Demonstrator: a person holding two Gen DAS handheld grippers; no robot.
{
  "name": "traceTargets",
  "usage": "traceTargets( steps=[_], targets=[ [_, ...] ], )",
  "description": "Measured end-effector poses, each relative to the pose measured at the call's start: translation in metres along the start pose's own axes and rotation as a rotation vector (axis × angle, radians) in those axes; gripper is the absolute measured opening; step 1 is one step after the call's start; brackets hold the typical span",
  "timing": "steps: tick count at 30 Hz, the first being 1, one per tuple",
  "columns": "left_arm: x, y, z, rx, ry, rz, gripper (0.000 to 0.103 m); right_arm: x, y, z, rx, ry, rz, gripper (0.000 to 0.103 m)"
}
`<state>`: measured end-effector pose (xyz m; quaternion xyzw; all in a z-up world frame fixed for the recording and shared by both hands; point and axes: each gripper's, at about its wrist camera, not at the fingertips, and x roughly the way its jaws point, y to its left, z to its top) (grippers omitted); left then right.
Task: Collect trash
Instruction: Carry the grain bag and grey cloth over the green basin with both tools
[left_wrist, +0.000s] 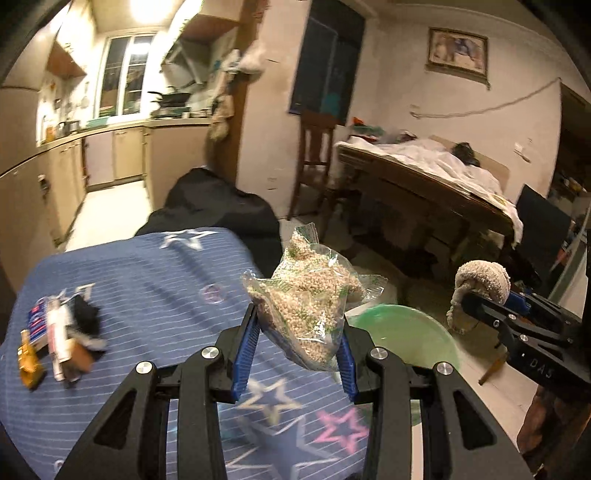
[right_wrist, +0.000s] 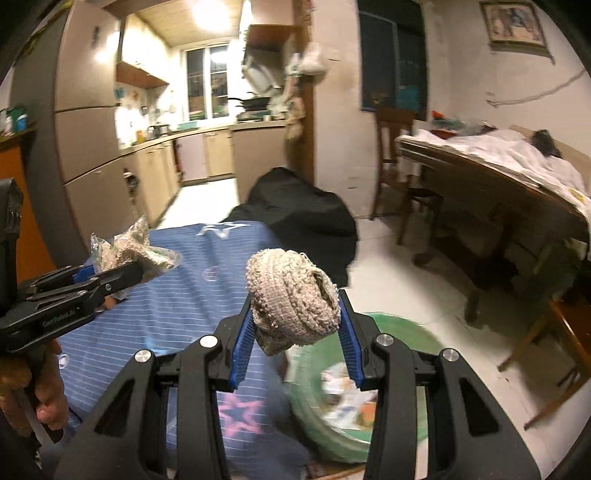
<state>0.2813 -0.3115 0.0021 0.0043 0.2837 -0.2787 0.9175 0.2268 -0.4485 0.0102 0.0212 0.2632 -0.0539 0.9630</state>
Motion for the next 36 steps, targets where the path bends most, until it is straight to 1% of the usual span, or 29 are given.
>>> traceTargets(
  steps=[3, 7, 12, 14, 17, 18, 24, 30, 36],
  targets=[
    [0.02, -0.032, 0.007, 0.025, 0.017, -0.027, 0.04, 0.0, -0.024, 0.0, 0.017, 0.011, -0.032, 0.04],
    [0.05, -0.063, 0.013, 0.061, 0.051, -0.052, 0.04, 0.003, -0.053, -0.002, 0.038, 0.034, -0.06, 0.04],
    [0.085, -0.089, 0.018, 0.098, 0.091, -0.068, 0.04, 0.018, -0.085, -0.004, 0.062, 0.097, -0.072, 0.04],
    [0.1, -0.097, 0.02, 0.104, 0.114, -0.077, 0.04, 0.026, -0.091, -0.005, 0.069, 0.127, -0.073, 0.04],
    [0.121, -0.101, 0.02, 0.112, 0.16, -0.09, 0.04, 0.044, -0.106, -0.008, 0.093, 0.203, -0.057, 0.04],
    [0.133, -0.106, 0.019, 0.118, 0.188, -0.098, 0.04, 0.049, -0.111, -0.01, 0.099, 0.223, -0.055, 0.04],
    [0.186, -0.116, 0.007, 0.13, 0.293, -0.114, 0.04, 0.079, -0.128, -0.02, 0.134, 0.333, -0.029, 0.04],
    [0.231, -0.116, -0.012, 0.144, 0.373, -0.101, 0.04, 0.096, -0.142, -0.037, 0.153, 0.411, -0.02, 0.04],
    [0.255, -0.118, -0.026, 0.158, 0.42, -0.098, 0.04, 0.113, -0.152, -0.05, 0.159, 0.461, -0.005, 0.04]
  ],
)
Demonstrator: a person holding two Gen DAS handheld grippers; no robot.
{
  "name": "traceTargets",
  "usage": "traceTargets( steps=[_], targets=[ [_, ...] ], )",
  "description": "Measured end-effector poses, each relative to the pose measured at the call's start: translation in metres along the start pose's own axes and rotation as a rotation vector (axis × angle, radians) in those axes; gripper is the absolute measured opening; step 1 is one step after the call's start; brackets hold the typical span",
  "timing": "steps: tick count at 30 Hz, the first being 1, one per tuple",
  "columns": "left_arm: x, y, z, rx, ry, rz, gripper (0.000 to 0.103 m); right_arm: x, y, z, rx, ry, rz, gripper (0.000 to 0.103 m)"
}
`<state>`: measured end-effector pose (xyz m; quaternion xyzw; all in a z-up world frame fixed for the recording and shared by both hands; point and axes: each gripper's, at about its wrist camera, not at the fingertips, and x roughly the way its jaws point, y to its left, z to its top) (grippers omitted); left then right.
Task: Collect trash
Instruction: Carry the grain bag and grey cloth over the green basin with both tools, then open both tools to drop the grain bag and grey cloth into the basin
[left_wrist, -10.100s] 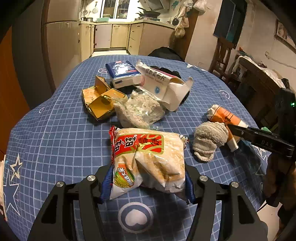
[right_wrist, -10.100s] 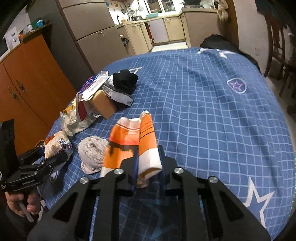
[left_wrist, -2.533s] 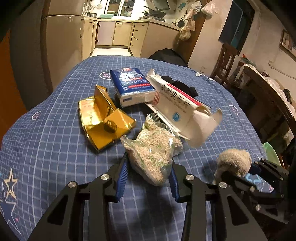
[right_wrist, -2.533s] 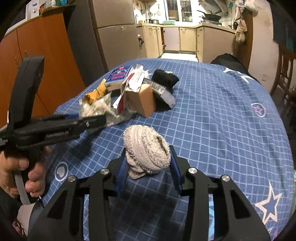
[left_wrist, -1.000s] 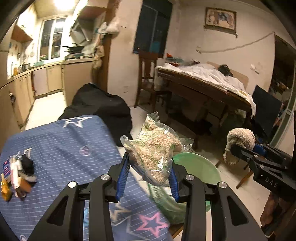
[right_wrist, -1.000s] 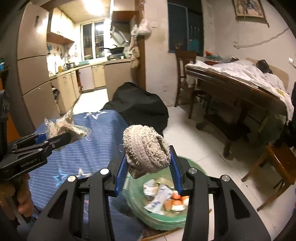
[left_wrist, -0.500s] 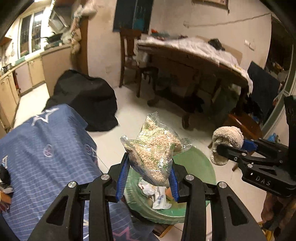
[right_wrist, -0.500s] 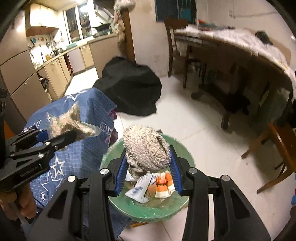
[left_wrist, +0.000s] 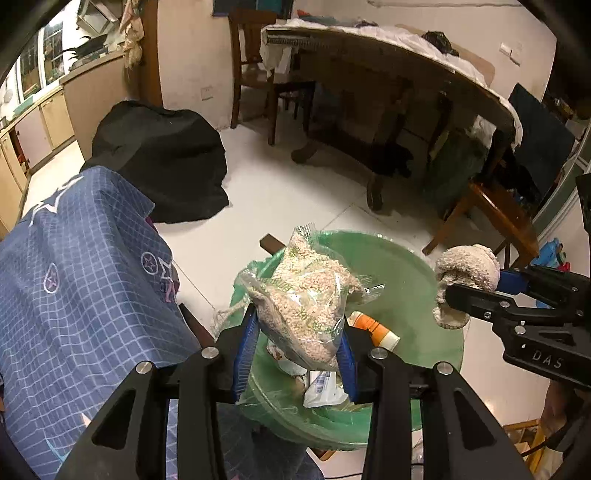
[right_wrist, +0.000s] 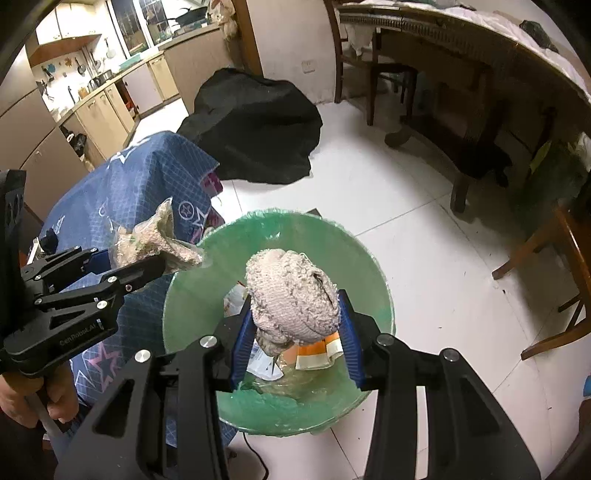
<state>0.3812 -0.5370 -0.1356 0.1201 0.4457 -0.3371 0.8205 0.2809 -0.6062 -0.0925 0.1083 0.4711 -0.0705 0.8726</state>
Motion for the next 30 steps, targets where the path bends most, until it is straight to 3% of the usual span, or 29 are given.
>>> traceTargets(
  steps=[15, 23, 30],
  targets=[
    [0.03, -0.008, -0.004, 0.013, 0.032, 0.01, 0.041, 0.016, -0.012, -0.003, 0.014, 0.015, 0.012, 0.043],
    [0.028, -0.001, -0.004, 0.006, 0.019, 0.026, 0.065, 0.014, -0.02, -0.006, 0.032, -0.003, 0.015, 0.05],
    [0.028, 0.001, -0.006, -0.003, 0.027, 0.042, 0.065, 0.012, -0.023, -0.006, 0.041, -0.015, 0.013, 0.052]
  ],
)
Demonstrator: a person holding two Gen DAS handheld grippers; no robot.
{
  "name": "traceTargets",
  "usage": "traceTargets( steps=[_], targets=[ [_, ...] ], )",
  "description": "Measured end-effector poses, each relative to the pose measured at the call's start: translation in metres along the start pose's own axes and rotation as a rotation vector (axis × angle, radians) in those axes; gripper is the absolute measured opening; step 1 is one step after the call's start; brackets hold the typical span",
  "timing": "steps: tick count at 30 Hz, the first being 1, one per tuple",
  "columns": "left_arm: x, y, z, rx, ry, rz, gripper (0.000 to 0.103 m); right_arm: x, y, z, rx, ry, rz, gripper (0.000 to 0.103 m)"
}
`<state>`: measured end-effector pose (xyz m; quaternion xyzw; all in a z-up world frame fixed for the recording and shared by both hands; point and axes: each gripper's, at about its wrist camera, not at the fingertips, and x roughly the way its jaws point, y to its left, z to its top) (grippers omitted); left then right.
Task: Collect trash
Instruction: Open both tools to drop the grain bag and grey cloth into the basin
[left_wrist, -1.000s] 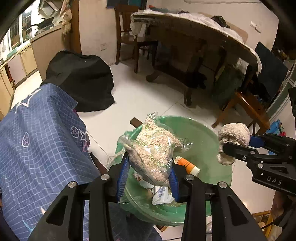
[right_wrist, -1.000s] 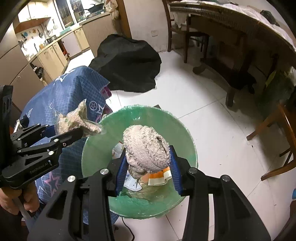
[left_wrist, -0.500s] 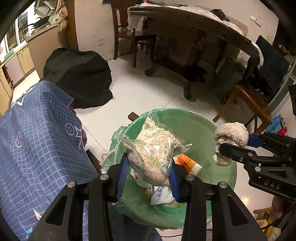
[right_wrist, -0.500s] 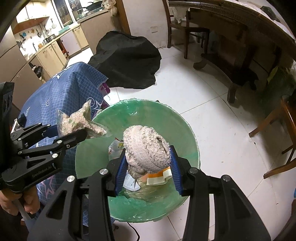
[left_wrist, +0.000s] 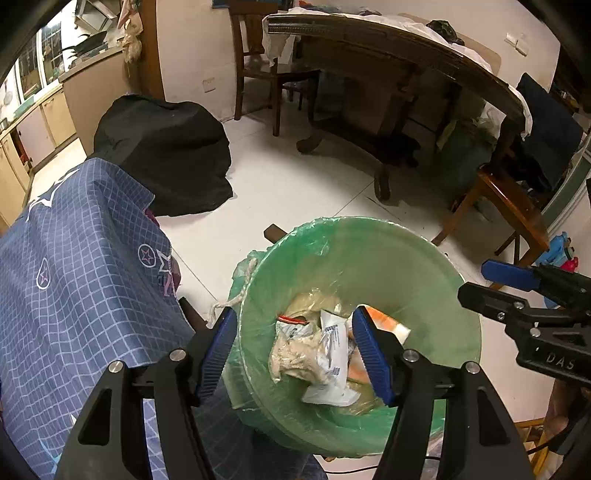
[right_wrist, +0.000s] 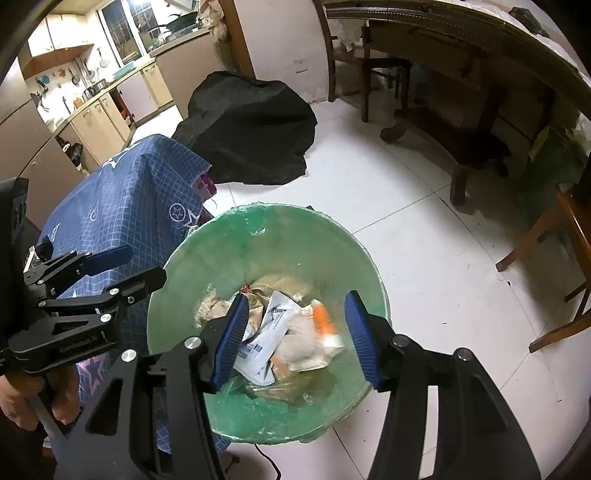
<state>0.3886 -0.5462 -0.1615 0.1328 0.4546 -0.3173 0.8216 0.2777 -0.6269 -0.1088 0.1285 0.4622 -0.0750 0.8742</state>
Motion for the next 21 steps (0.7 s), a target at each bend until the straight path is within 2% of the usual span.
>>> traceTargets(
  steps=[13, 21],
  targets=[
    [-0.002, -0.002, -0.003, -0.002, 0.0, 0.008, 0.065, -0.001, -0.001, 0.0, -0.002, -0.003, -0.001, 0.054],
    [-0.01, 0.0, -0.007, -0.003, -0.006, 0.012, 0.065, -0.012, 0.004, -0.005, -0.007, -0.037, -0.007, 0.065]
  ],
)
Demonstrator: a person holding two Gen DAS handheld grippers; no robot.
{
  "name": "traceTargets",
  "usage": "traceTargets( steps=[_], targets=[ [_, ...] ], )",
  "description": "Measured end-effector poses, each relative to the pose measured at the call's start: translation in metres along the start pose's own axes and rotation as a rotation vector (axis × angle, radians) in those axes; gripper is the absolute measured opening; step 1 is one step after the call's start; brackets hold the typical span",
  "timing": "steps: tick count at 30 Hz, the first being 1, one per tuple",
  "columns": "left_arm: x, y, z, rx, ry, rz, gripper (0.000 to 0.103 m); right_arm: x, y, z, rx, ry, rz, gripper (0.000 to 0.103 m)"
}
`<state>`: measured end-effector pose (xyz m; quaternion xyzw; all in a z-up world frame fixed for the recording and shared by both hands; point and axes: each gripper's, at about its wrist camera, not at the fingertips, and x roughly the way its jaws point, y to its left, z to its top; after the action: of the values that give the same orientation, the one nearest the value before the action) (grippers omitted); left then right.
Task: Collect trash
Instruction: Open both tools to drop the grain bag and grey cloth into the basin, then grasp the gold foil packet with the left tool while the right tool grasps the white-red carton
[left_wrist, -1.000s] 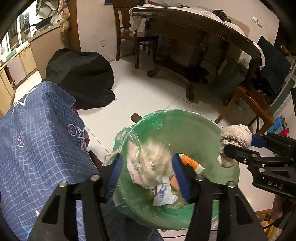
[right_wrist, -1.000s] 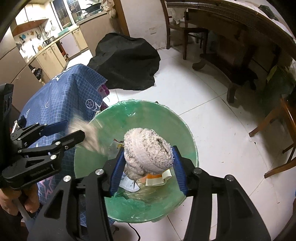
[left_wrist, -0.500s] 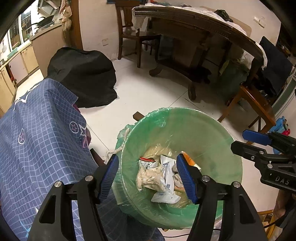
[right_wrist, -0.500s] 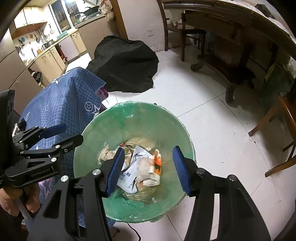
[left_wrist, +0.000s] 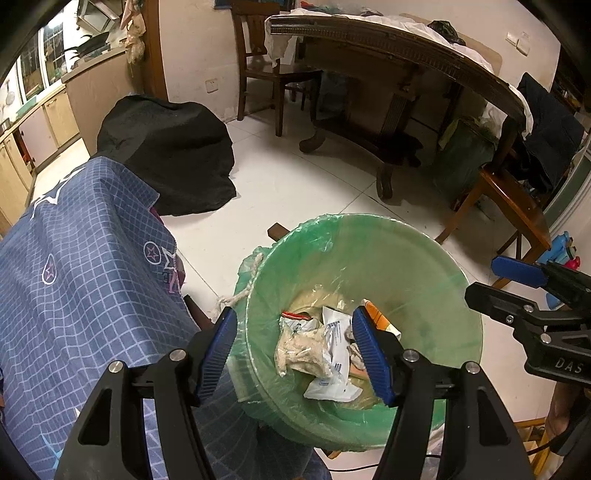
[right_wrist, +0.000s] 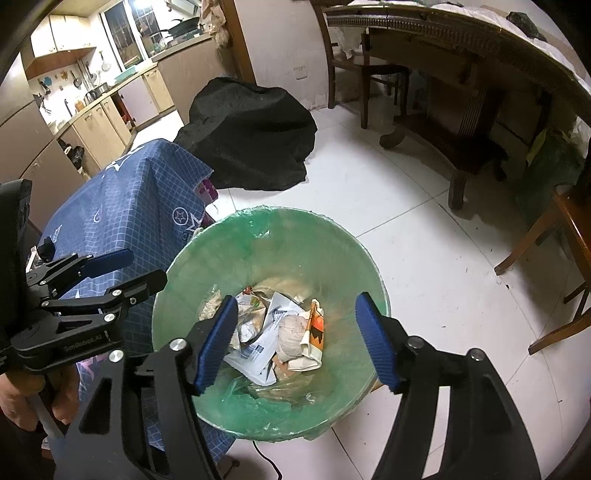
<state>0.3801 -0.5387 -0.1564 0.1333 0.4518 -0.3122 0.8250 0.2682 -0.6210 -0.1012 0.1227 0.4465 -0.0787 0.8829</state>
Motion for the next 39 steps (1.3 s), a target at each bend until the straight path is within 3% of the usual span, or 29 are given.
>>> traceTargets(
  steps=[5, 11, 21, 26, 33, 36, 39],
  targets=[
    [-0.025, 0.017, -0.012, -0.012, -0.035, -0.004, 0.066, -0.031, 0.023, -0.01, -0.056, -0.119, -0.024, 0.079],
    [-0.063, 0.058, -0.046, -0.03, -0.078, 0.033, 0.068, -0.06, 0.069, -0.035, -0.103, -0.246, 0.029, 0.085],
    [-0.137, 0.146, -0.116, -0.14, -0.15, 0.069, 0.071, -0.076, 0.141, -0.073, -0.153, -0.3, 0.167, 0.088],
    [-0.191, 0.223, -0.165, -0.274, -0.214, 0.174, 0.076, -0.077, 0.18, -0.082, -0.199, -0.285, 0.241, 0.089],
    [-0.252, 0.374, -0.242, -0.527, -0.239, 0.408, 0.078, -0.05, 0.231, -0.091, -0.244, -0.214, 0.32, 0.089],
    [-0.271, 0.432, -0.261, -0.671, -0.256, 0.438, 0.078, -0.04, 0.26, -0.086, -0.288, -0.199, 0.357, 0.089],
    [-0.279, 0.472, -0.279, -0.793, -0.237, 0.401, 0.079, -0.036, 0.301, -0.078, -0.354, -0.19, 0.421, 0.089]
  ],
)
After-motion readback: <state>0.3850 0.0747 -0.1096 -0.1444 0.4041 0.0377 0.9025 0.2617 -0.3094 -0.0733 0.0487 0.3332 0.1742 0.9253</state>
